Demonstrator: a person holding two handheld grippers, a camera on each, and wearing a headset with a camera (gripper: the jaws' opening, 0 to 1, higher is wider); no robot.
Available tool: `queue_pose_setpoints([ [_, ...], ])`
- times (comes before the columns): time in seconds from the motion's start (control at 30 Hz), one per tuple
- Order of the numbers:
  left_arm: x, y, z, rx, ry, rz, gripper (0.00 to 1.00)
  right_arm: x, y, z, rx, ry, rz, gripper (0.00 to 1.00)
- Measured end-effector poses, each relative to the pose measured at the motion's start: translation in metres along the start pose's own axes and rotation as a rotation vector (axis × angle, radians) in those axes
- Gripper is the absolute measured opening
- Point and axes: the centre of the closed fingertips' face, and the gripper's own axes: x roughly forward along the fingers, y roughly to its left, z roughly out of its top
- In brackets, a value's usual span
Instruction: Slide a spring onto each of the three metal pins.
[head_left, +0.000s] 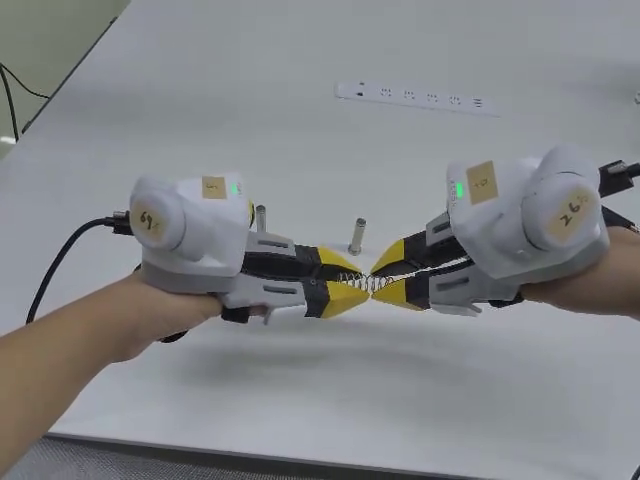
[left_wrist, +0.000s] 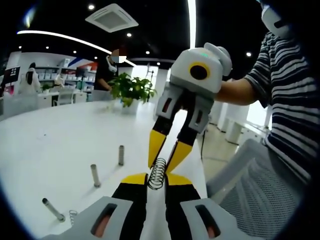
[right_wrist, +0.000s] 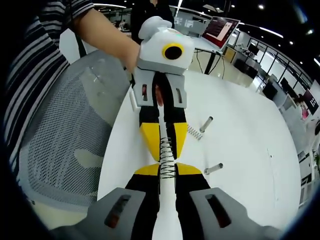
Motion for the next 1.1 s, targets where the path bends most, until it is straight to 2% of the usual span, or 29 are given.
queue_pose_setpoints([
  [0.4, -0.001, -0.004, 0.000, 0.003, 0.002, -0.016, 0.03, 0.001, 0.003, 0.000, -0.011, 0.002, 0.004, 0.07],
  [0.83, -0.002, -0.007, 0.001, 0.013, 0.007, -0.038, 0.02, -0.001, 0.005, -0.001, -0.019, -0.025, -0.001, 0.08],
  [0.97, -0.002, -0.007, 0.001, 0.010, 0.006, -0.038, 0.02, -0.003, 0.006, -0.004, -0.012, -0.024, 0.000, 0.14],
  [1.1, -0.004, -0.006, 0.000, 0.011, 0.012, -0.046, 0.02, -0.003, 0.006, -0.010, 0.000, -0.018, -0.004, 0.14],
])
